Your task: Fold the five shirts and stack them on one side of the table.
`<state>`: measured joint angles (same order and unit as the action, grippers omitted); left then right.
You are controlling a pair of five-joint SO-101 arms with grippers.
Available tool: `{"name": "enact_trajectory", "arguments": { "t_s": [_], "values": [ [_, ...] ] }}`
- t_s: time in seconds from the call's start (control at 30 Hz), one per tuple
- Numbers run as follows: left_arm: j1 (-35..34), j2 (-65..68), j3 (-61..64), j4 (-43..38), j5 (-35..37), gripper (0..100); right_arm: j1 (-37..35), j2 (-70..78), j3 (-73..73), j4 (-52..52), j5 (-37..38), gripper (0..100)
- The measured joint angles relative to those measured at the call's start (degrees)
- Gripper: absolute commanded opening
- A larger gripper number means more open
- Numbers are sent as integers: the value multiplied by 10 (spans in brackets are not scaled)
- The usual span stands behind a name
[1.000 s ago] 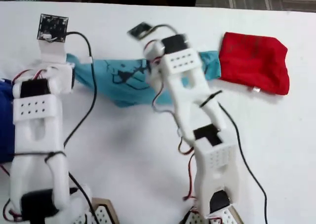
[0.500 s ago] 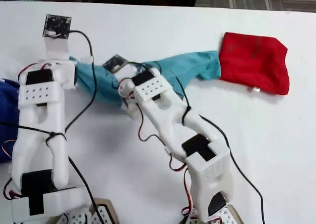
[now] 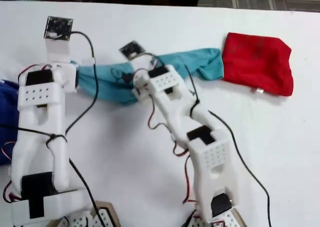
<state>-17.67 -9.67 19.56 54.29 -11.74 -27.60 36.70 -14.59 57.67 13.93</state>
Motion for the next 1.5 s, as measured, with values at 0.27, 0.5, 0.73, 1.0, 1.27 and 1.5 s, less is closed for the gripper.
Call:
{"name": "enact_trajectory", "arguments": {
  "t_s": [0.27, 0.5, 0.73, 1.0, 1.27, 1.5],
  "values": [
    [1, 1, -60, 91, 0, 24, 64, 13, -154, 140, 0, 19],
    [20, 1, -238, 267, 0, 24, 97, -51, -288, 268, 0, 19],
    [58, 1, -421, 433, 0, 24, 121, -170, -367, 388, 4, 19],
    [57, -12, -536, 471, 0, 24, 135, -331, -376, 424, 65, 19],
    [48, -156, -538, 471, 0, 24, 142, -500, -340, 424, 86, 19],
    [46, -230, -447, 472, -4, 24, 140, -617, -81, 424, 86, 19]
  ]
}}
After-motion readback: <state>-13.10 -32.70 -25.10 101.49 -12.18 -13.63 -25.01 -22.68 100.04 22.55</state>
